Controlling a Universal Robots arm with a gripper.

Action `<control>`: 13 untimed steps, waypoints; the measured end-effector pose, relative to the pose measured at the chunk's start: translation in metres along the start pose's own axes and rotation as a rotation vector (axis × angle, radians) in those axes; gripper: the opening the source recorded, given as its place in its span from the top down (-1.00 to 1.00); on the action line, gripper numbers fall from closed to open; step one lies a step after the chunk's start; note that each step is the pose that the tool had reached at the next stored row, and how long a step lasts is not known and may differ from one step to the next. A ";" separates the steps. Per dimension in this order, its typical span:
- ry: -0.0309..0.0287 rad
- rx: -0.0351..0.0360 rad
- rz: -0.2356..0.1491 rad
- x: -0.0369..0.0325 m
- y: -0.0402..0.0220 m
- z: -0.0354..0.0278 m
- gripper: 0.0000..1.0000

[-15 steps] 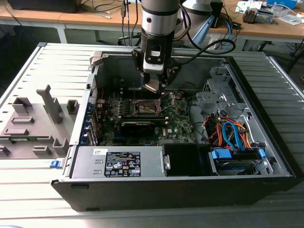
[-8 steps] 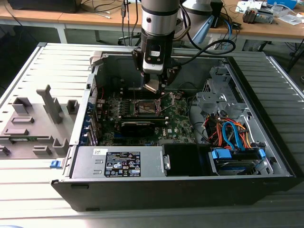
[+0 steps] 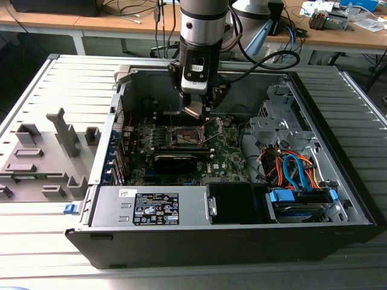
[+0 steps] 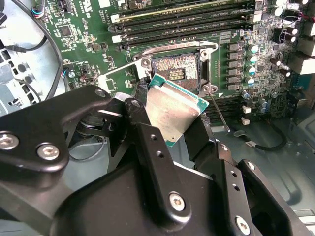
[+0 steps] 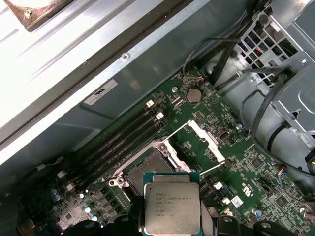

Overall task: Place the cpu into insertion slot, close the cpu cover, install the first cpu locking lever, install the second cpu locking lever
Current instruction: 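Close the cpu cover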

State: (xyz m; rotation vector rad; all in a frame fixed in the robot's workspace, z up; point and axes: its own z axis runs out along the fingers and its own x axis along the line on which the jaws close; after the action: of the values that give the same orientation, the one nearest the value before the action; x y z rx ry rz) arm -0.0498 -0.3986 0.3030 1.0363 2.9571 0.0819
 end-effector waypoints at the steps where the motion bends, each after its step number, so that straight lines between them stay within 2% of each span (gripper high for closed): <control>1: -0.0001 0.0001 0.001 0.0000 0.0000 0.0000 -0.09; 13: -0.0025 0.0018 0.018 0.0000 0.0000 0.0003 -0.09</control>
State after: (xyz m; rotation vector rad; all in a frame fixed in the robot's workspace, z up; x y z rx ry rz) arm -0.0498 -0.3986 0.3027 1.0632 2.9462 0.0780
